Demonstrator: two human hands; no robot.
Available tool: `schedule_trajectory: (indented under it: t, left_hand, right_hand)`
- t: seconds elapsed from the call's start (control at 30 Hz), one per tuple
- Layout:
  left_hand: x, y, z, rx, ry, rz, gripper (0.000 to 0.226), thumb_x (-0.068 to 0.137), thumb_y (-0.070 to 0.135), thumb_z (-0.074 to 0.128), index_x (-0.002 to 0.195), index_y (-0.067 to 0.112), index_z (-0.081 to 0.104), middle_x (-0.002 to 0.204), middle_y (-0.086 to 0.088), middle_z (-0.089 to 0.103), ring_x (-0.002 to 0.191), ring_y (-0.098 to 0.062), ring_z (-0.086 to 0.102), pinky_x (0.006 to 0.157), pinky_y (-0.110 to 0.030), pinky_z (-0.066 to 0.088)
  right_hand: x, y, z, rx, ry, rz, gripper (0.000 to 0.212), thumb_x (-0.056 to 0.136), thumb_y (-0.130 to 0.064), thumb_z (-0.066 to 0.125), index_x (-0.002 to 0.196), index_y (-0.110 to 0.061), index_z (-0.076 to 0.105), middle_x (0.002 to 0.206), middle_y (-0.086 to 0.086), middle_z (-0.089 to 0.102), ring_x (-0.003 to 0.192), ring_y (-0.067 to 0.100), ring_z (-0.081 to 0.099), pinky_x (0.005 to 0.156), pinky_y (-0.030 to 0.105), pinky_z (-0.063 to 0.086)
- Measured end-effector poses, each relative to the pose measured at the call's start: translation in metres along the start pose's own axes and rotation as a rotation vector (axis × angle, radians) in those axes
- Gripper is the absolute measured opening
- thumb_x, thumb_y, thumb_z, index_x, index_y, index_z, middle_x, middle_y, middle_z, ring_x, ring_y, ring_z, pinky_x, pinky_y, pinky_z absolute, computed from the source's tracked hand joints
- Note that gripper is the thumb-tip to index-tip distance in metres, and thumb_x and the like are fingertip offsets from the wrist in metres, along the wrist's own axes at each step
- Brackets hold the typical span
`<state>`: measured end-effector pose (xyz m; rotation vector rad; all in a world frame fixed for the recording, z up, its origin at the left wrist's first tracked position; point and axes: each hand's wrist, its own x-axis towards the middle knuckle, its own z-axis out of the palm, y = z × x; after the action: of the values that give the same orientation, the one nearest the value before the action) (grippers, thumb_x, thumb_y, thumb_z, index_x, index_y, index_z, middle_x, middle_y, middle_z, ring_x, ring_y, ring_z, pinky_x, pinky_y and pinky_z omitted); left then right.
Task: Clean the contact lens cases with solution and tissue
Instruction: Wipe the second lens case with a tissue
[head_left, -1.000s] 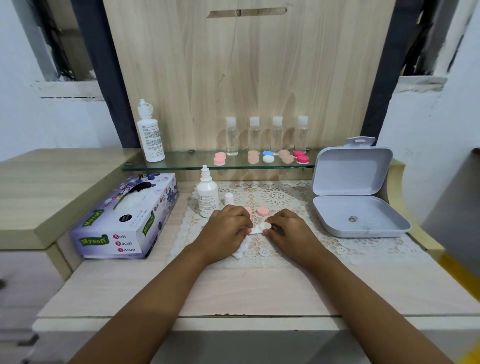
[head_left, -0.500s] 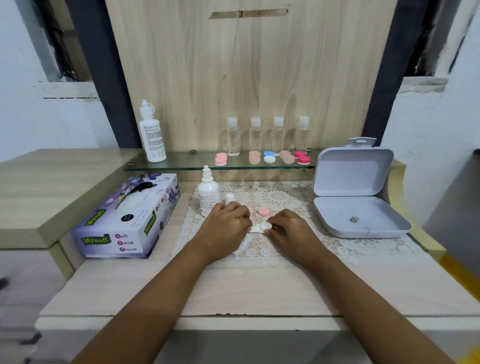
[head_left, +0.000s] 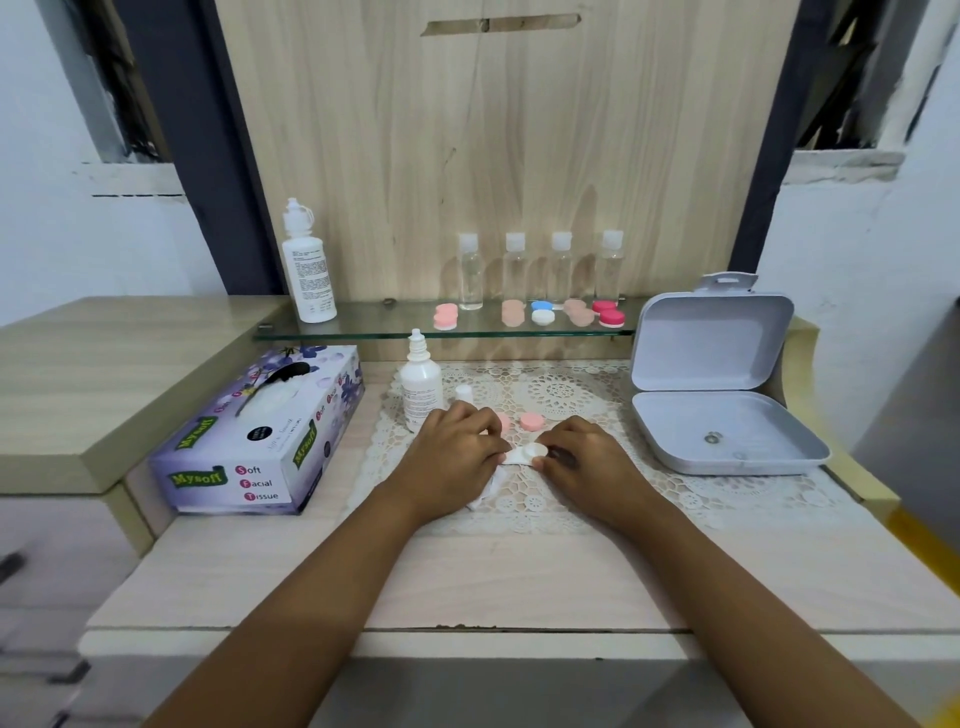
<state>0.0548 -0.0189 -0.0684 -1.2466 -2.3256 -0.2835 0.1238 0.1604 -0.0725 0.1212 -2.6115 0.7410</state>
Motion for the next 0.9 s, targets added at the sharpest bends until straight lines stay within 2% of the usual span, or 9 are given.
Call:
schedule_trajectory:
  t: [0.07, 0.13, 0.27, 0.37, 0.43, 0.63, 0.73, 0.8, 0.9]
  left_hand:
    - [0.000, 0.002, -0.002, 0.050, 0.040, 0.016, 0.034, 0.082, 0.034, 0.041, 0.081, 0.024, 0.074, 0.086, 0.011, 0.061, 0.082, -0.017, 0.058, 0.068, -0.026, 0.032]
    - [0.001, 0.004, -0.002, 0.018, 0.040, 0.010, 0.028, 0.084, 0.030, 0.046, 0.082, 0.021, 0.072, 0.088, 0.009, 0.061, 0.085, -0.018, 0.057, 0.069, -0.027, 0.031]
    - [0.002, 0.004, 0.003, -0.200, -0.023, -0.122, 0.018, 0.091, 0.021, 0.054, 0.102, 0.015, 0.067, 0.102, 0.009, 0.053, 0.102, -0.014, 0.041, 0.082, -0.026, 0.027]
    - [0.002, 0.003, 0.004, -0.402, -0.061, -0.236, 0.016, 0.090, 0.019, 0.058, 0.102, 0.013, 0.067, 0.098, 0.014, 0.047, 0.098, -0.010, 0.037, 0.089, -0.025, 0.031]
    - [0.002, 0.002, 0.004, -0.487, -0.066, -0.294, 0.015, 0.089, 0.018, 0.059, 0.100, 0.013, 0.067, 0.096, 0.015, 0.047, 0.100, -0.010, 0.040, 0.088, -0.019, 0.029]
    - [0.005, 0.003, -0.009, -0.793, 0.067, -0.469, 0.009, 0.087, 0.021, 0.063, 0.093, 0.023, 0.069, 0.096, 0.006, 0.054, 0.097, -0.010, 0.053, 0.082, -0.017, 0.037]
    - [0.005, 0.009, -0.016, -0.973, 0.169, -0.512, 0.011, 0.085, 0.022, 0.065, 0.093, 0.028, 0.070, 0.093, 0.005, 0.056, 0.090, -0.004, 0.055, 0.080, -0.016, 0.039]
    - [0.006, 0.014, -0.020, -1.039, 0.224, -0.510, 0.012, 0.084, 0.019, 0.067, 0.093, 0.026, 0.071, 0.090, 0.004, 0.061, 0.081, -0.001, 0.055, 0.078, -0.019, 0.042]
    - [0.009, 0.019, -0.022, -1.154, 0.252, -0.527, 0.015, 0.081, 0.015, 0.069, 0.094, 0.021, 0.073, 0.095, 0.001, 0.070, 0.088, -0.014, 0.062, 0.083, -0.029, 0.049]
  right_hand:
    - [0.000, 0.000, 0.000, -0.001, -0.002, 0.001, 0.020, 0.086, -0.019, 0.063, 0.104, -0.012, 0.069, 0.099, 0.005, 0.058, 0.097, 0.021, 0.053, 0.077, 0.022, 0.033]
    - [0.000, -0.001, 0.000, 0.002, -0.007, 0.004, 0.020, 0.086, -0.019, 0.062, 0.104, -0.012, 0.069, 0.100, 0.005, 0.058, 0.097, 0.022, 0.053, 0.078, 0.022, 0.033]
    - [0.000, -0.001, 0.000, -0.008, -0.017, 0.004, 0.020, 0.086, -0.019, 0.062, 0.104, -0.013, 0.068, 0.099, 0.005, 0.058, 0.097, 0.022, 0.053, 0.078, 0.021, 0.033]
    - [0.000, 0.000, 0.001, -0.018, -0.025, 0.010, 0.021, 0.086, -0.021, 0.060, 0.104, -0.013, 0.068, 0.098, 0.005, 0.057, 0.097, 0.021, 0.052, 0.078, 0.020, 0.032]
    - [0.000, 0.000, 0.001, -0.025, -0.032, 0.013, 0.022, 0.087, -0.023, 0.059, 0.106, -0.014, 0.067, 0.100, 0.004, 0.057, 0.099, 0.020, 0.050, 0.079, 0.020, 0.032]
    - [-0.002, -0.001, 0.001, -0.041, -0.039, 0.012, 0.024, 0.088, -0.023, 0.058, 0.105, -0.009, 0.068, 0.097, 0.005, 0.055, 0.099, 0.022, 0.051, 0.077, 0.019, 0.030]
    - [-0.003, -0.006, -0.001, 0.048, 0.019, 0.028, 0.035, 0.088, -0.022, 0.059, 0.122, -0.014, 0.060, 0.100, 0.004, 0.054, 0.101, 0.017, 0.051, 0.077, 0.014, 0.029]
    - [-0.001, -0.009, -0.005, 0.106, 0.071, 0.028, 0.036, 0.089, -0.021, 0.059, 0.124, -0.014, 0.058, 0.108, 0.004, 0.057, 0.101, 0.012, 0.050, 0.077, 0.011, 0.027]
    - [0.001, -0.011, -0.011, 0.184, 0.163, -0.004, 0.028, 0.088, -0.021, 0.061, 0.115, -0.015, 0.065, 0.104, 0.002, 0.065, 0.096, 0.009, 0.055, 0.073, 0.007, 0.032]
